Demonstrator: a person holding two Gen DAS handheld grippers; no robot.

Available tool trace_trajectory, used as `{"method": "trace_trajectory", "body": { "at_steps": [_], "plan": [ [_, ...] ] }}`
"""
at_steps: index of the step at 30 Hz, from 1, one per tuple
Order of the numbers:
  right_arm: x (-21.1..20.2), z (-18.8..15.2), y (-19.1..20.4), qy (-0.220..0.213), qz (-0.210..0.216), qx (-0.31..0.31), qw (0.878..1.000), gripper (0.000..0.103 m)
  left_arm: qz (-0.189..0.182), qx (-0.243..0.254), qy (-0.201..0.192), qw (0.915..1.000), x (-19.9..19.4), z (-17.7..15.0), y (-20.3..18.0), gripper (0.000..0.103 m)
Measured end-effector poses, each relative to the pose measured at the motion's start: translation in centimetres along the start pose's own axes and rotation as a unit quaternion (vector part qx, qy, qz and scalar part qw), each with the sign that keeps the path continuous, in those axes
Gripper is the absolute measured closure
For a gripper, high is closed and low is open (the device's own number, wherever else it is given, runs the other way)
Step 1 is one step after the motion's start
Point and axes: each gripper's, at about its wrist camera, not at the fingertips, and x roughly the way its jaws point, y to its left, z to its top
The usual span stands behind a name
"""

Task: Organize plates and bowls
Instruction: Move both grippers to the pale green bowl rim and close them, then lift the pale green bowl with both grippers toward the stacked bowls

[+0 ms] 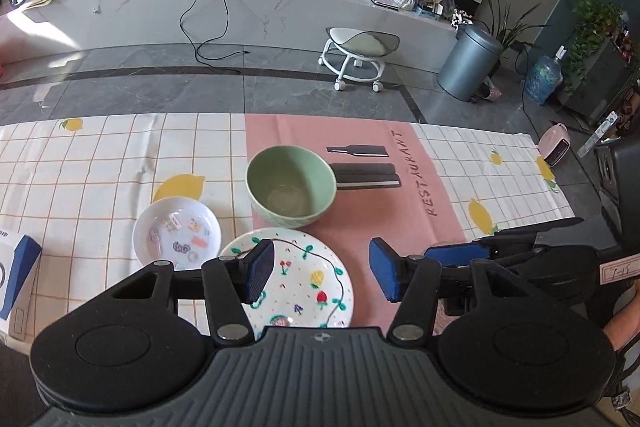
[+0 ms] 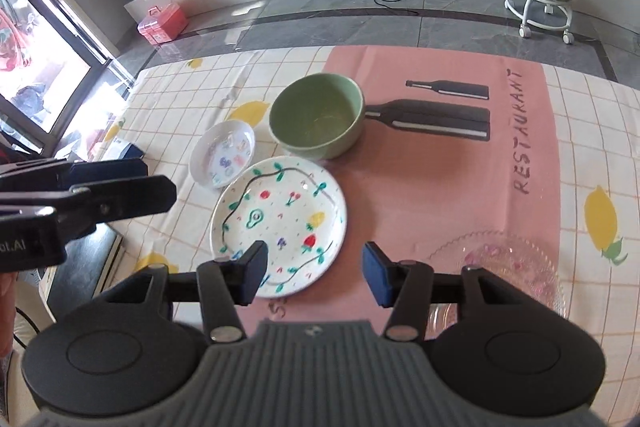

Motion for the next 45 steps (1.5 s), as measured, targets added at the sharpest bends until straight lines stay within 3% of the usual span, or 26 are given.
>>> {"method": "trace_trajectory", "body": {
  "at_steps": [3,4,7,10,12,19,24,29,37,45],
  "plan": [
    [1.9,2.6,-0.9,-0.001,-0.005,0.016,1.000,0.051,0.004,-0.005,0.003,1.0000,2.5,1.3,1.1,0.039],
    [2.5,3.4,-1.2,-0.003,-0.008,0.023,1.000,0.055,0.007,-0.008,0.005,0.9999,3.2,1.7,1.4,0.040],
    [4.4,5.4,-2.2,-0.002,-0.008,0.050,0.999,0.060,-0.006,-0.037,0.026,0.9989,5.6,2.6,2.8,0.047],
    [6.4,6.9,-2.9,0.004,0.001,0.071,0.997,0.068,0.006,-0.045,0.028,0.9986,7.8,3.0,3.8,0.055],
    [7.4,7.5,-3.2,0.006,-0.001,0.080,0.997,0.068,0.013,-0.057,0.031,0.9978,8.9,3.3,4.6,0.060],
    [10.5,9.1,-3.4,0.017,-0.004,0.094,0.995,0.074,0.014,-0.106,0.041,0.9935,11.9,3.8,6.4,0.062],
    [11.9,9.3,-3.6,0.025,-0.013,0.101,0.994,0.083,0.014,-0.105,0.053,0.9929,13.2,3.6,6.5,0.075],
    [12.5,9.2,-4.1,0.028,-0.006,0.109,0.994,0.088,0.026,-0.103,0.061,0.9925,13.8,3.4,6.4,0.090],
    [12.3,9.1,-3.5,0.028,-0.023,0.109,0.993,0.092,0.030,-0.105,0.062,0.9921,12.6,3.5,5.9,0.091],
    [8.6,8.2,-2.2,0.020,-0.012,0.114,0.993,0.093,0.032,-0.108,0.047,0.9925,7.8,3.1,4.1,0.091]
  ]
}}
